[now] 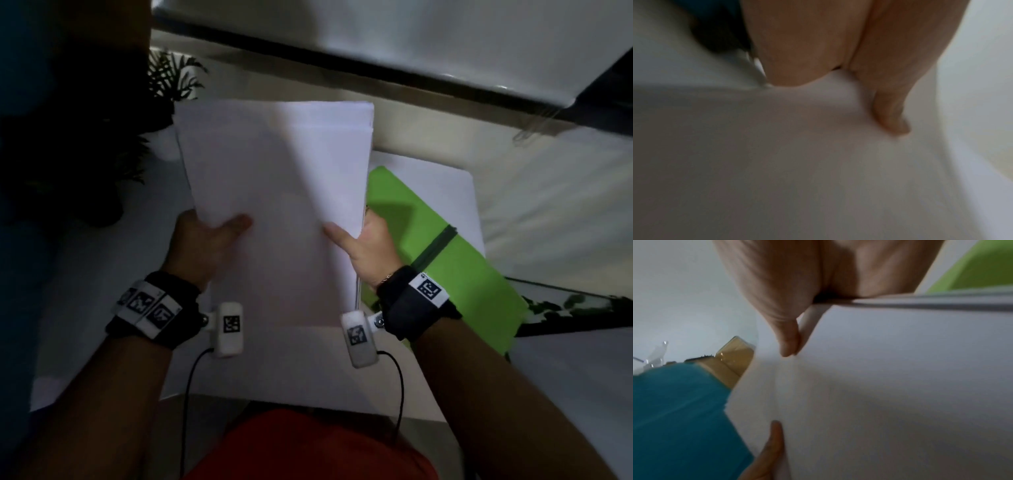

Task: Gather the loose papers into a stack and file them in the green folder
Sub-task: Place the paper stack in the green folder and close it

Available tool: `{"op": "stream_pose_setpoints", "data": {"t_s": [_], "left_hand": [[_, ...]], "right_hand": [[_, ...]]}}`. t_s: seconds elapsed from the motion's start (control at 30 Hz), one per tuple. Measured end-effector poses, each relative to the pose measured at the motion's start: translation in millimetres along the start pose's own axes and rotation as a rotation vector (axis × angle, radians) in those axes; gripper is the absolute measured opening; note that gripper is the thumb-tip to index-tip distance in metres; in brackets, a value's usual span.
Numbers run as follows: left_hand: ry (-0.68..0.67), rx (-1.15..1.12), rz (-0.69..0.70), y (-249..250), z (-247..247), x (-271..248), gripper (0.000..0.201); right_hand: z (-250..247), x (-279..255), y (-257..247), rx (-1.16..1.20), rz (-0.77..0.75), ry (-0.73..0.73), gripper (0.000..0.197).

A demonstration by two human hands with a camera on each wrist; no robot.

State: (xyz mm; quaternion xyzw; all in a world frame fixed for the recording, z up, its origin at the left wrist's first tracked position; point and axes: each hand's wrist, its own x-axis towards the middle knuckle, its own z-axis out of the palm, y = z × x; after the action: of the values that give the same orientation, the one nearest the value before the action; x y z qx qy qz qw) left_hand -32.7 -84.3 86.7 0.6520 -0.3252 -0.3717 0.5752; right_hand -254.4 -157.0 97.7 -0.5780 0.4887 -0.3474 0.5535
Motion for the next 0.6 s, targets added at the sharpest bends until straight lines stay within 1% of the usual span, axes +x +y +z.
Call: {"op": "stream_pose_setpoints", "data": {"t_s": [0.1,0.13,0.2,0.23,0.27,0.3,0.37,0.4,0.43,0.47,0.53,0.6], "left_hand": [[-0.127,-0.055,-0.102,-1,33,6,0.015],[-0.173,-0.069,-0.118,-3,48,9,0.015],[-0.251,-0.066,-0.151,-10,80,15,0.019],[-0.271,-0.037,-0.172,-17,96,18,0.019],[-0.264,-0.001,-0.197,-23,112,21,0.018],[-0.225,0.053,-0.21,-32,128,23,0.017],[-0.134,0.316,-0.154,-52,158,23,0.018],[-0.15,0.476,-0.117,-61,174,16,0.018],[-0.228,0.609,-0.081,-67,192,8,0.019],[-0.352,0.723,-0.036,-73,212,-3,0.02],[-0.577,0.922,0.078,-81,249,-26,0.025],[-0.688,1.081,0.166,-88,276,-43,0.03]], "right_hand": [[-30,-7,3,-0.122,0.018,0.118,0.032],[-42,-7,2,-0.162,0.025,0.15,0.033],[-68,-10,-5,-0.222,0.027,0.195,0.029],[-81,-12,-10,-0.242,0.016,0.22,0.027],[-96,-13,-15,-0.274,0.0,0.251,0.028],[-111,-16,-22,-0.34,-0.024,0.286,0.03],[-139,-20,-31,-0.584,-0.091,0.37,0.033],[-151,-21,-35,-0.734,-0.114,0.397,0.032],[-160,-23,-40,-0.872,-0.115,0.408,0.029],[-167,-23,-43,-0.989,-0.101,0.406,0.026],[-175,-23,-49,-1.157,-0.061,0.369,0.03],[-180,-22,-51,-1.254,-0.041,0.334,0.041]]}}
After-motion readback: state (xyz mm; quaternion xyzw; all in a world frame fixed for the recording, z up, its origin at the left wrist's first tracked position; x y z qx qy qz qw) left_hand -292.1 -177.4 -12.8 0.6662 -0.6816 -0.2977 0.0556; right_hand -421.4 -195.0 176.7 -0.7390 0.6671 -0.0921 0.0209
